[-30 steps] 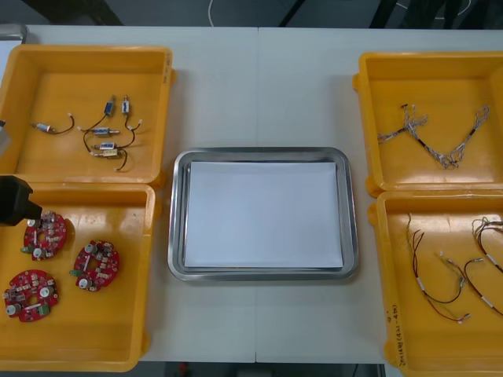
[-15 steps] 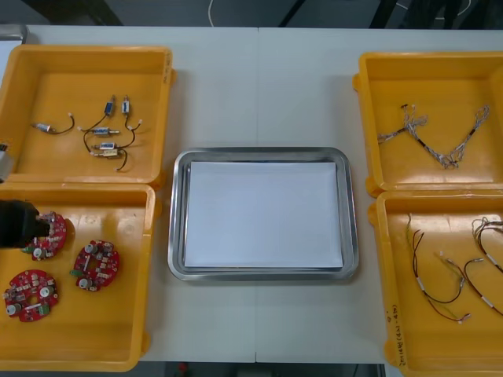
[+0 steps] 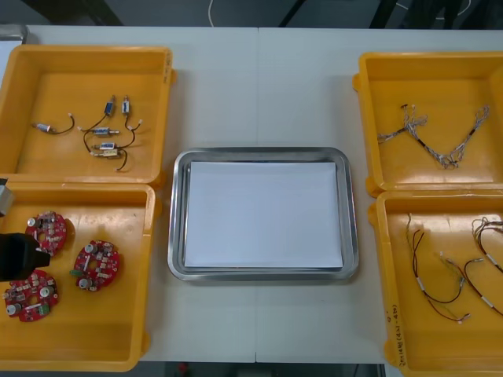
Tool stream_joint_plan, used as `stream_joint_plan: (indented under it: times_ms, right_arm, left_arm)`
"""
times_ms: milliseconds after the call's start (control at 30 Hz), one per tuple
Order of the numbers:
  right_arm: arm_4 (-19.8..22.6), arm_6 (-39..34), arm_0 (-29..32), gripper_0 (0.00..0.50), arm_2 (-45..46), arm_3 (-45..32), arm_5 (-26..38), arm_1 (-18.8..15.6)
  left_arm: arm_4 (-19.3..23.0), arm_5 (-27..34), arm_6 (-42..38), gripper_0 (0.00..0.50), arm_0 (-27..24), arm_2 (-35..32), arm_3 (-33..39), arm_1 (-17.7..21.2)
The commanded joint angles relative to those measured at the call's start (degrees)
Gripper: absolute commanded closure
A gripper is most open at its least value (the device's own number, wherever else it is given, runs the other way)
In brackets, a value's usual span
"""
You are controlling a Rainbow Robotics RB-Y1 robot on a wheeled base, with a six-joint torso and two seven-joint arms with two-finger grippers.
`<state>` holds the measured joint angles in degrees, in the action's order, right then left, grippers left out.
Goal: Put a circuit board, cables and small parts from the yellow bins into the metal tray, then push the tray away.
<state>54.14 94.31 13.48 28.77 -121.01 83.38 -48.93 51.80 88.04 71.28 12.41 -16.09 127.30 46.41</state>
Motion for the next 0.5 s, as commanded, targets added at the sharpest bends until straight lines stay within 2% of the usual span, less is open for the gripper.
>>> stream_joint_plan:
  times_ms: [33, 267, 500]
  right_arm:
    - [0.52, 2.10, 0.32, 0.000, -3.90, 1.21, -1.64, -3.71]
    - [-1.15, 3.33, -0.82, 0.000, -8.12, 3.23, -1.99, -3.98]
    - [-0.44, 5.35, -1.52, 0.000, -10.05, 7.36, -3.93, -3.98]
  left_arm:
    - [-1.08, -3.84, 5.80, 0.000, 3.85, 2.20, 1.72, 1.85]
    - [-2.14, -7.09, 6.24, 0.000, 6.49, 4.14, 1.46, 1.85]
    - [-3.90, -9.90, 6.59, 0.000, 6.40, 6.95, -0.48, 1.85]
